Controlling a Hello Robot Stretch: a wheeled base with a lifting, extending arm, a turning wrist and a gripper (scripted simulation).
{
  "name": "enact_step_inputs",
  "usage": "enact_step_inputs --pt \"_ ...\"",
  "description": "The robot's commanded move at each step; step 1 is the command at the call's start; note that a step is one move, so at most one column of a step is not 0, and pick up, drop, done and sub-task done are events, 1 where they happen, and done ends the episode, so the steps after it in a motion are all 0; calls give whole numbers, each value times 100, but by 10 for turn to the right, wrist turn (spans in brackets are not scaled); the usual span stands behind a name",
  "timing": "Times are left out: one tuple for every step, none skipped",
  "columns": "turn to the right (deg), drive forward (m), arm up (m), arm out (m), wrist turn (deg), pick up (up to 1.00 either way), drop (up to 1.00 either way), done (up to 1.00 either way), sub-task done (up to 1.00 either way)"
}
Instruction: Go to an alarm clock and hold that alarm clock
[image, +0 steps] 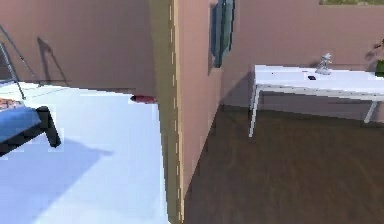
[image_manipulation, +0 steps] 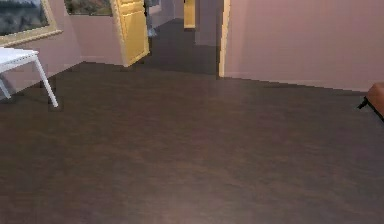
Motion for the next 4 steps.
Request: enact_step_inputs --pt "0 15 0 0 0 0 0 0 0" --pt "-240 0 0 0 0 0 0 0 0" --pt "0 45 0 0 0 0 0 0 0" --pt "-420 0 0 0 0 0 0 0 0"
